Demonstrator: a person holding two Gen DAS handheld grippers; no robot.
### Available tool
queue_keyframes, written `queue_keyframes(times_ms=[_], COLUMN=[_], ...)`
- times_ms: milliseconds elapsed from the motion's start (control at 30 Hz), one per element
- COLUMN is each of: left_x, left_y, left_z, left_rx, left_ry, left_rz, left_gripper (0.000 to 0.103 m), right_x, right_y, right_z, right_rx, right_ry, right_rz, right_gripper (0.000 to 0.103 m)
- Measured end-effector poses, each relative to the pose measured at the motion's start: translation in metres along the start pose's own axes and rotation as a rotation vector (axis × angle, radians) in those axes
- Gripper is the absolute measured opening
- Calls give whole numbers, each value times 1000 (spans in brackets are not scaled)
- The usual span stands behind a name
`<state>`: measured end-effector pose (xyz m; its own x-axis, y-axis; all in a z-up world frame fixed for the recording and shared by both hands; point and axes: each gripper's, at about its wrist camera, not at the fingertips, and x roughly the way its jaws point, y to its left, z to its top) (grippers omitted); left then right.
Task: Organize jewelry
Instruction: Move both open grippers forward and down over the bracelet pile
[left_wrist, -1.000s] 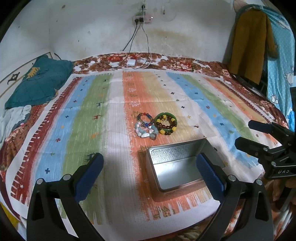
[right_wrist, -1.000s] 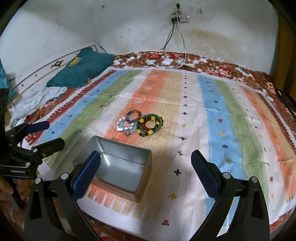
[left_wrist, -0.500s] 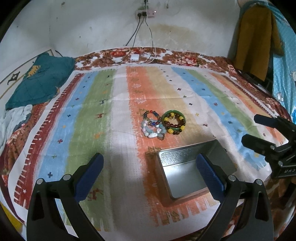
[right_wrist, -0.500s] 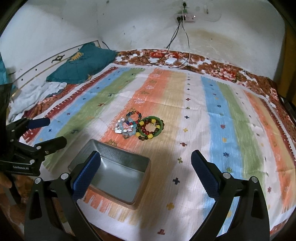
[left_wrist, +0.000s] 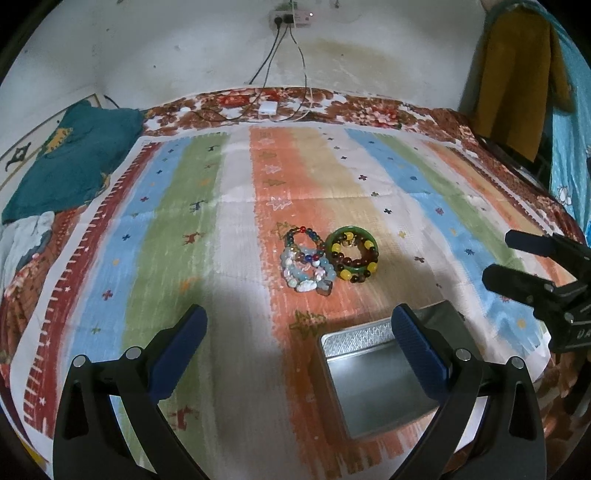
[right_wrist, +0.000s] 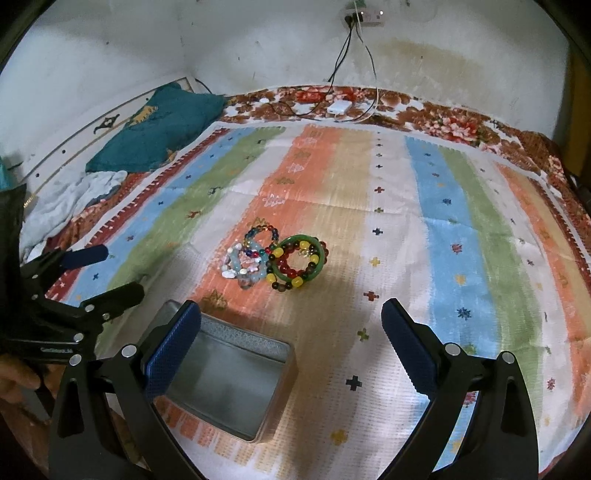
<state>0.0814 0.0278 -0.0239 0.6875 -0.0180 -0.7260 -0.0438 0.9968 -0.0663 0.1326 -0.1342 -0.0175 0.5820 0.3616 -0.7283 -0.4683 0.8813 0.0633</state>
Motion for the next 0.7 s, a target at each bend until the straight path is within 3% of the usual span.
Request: queue_keyframes(times_ms=[333, 700], left_x=[31, 63], left_y=[1, 17], left_z=[17, 31], left_rx=[0, -73], left_ry=[32, 77], left_rz=[-4, -17], left_gripper=[97, 97], right_x=[18, 49], right_y=[-7, -14], right_z=[12, 22], right_rx=[31, 71], right_ry=[25, 97], right_rz=[3, 32], right_gripper=[99, 99])
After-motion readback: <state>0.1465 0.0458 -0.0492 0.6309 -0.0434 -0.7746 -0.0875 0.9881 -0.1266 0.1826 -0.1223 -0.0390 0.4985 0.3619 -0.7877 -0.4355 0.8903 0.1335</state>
